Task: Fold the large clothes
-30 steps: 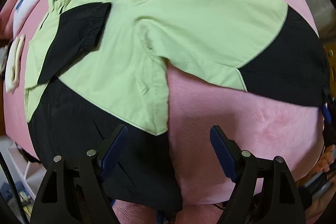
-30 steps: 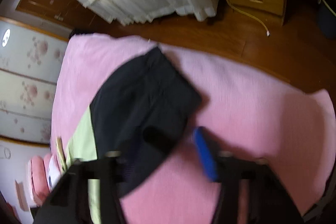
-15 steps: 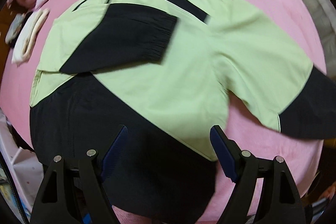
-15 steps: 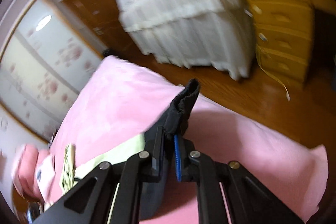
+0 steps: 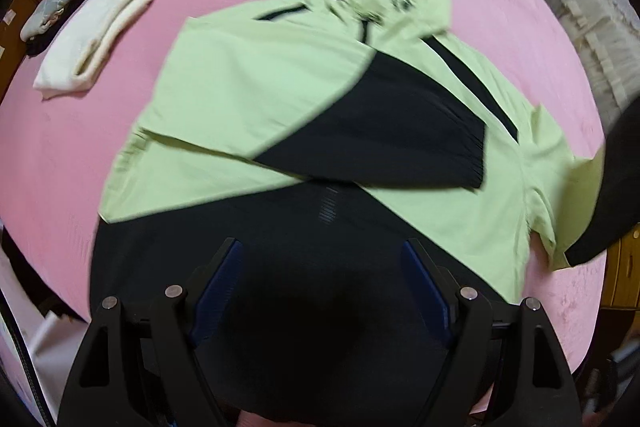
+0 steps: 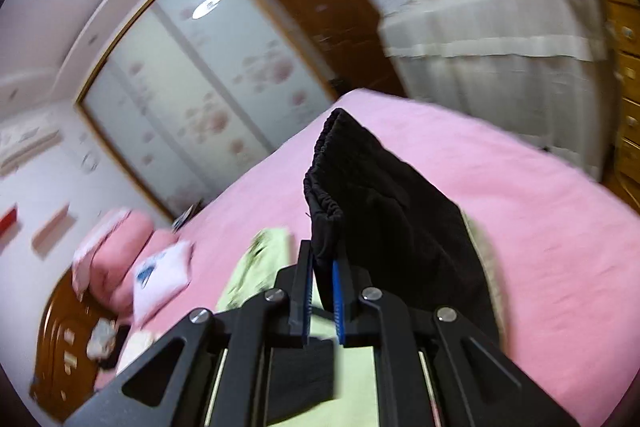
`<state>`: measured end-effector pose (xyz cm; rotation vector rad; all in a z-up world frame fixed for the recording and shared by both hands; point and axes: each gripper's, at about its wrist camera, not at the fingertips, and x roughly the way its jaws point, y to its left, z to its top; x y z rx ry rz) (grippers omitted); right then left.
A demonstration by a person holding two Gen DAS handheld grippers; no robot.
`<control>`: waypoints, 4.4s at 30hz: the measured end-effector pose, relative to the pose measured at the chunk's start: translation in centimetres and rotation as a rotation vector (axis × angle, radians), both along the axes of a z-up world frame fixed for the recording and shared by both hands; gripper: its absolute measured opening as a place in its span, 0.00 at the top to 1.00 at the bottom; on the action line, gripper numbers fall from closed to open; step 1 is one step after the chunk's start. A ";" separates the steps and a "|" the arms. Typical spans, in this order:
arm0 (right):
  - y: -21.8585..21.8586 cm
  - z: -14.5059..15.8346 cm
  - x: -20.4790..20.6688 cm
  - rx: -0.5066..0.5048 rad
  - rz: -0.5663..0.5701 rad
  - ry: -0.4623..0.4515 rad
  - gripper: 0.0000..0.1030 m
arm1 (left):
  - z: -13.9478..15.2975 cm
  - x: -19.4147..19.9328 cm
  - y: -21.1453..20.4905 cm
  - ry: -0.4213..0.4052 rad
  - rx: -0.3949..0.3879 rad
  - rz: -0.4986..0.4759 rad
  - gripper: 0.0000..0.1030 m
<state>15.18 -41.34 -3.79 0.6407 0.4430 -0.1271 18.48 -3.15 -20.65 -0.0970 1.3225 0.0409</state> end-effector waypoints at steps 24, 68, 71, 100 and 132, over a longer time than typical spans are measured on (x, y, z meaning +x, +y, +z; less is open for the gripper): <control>20.4 -17.0 6.3 -0.048 0.418 0.497 0.32 | -7.4 6.6 8.3 0.095 -0.197 0.003 0.22; 6.6 -18.5 3.8 -0.397 0.337 0.619 0.32 | 3.6 15.9 1.1 -0.350 0.171 0.085 0.91; 6.6 -18.4 3.4 -0.464 0.321 0.604 0.32 | -1.3 14.9 3.2 -0.196 0.182 0.114 0.91; 5.0 -12.4 -1.1 -0.383 0.213 0.541 0.76 | -5.9 8.7 6.7 -0.111 0.210 0.152 0.36; 4.9 -15.6 6.8 0.055 0.364 0.463 1.00 | -10.6 9.5 0.7 -0.036 -0.080 0.113 0.86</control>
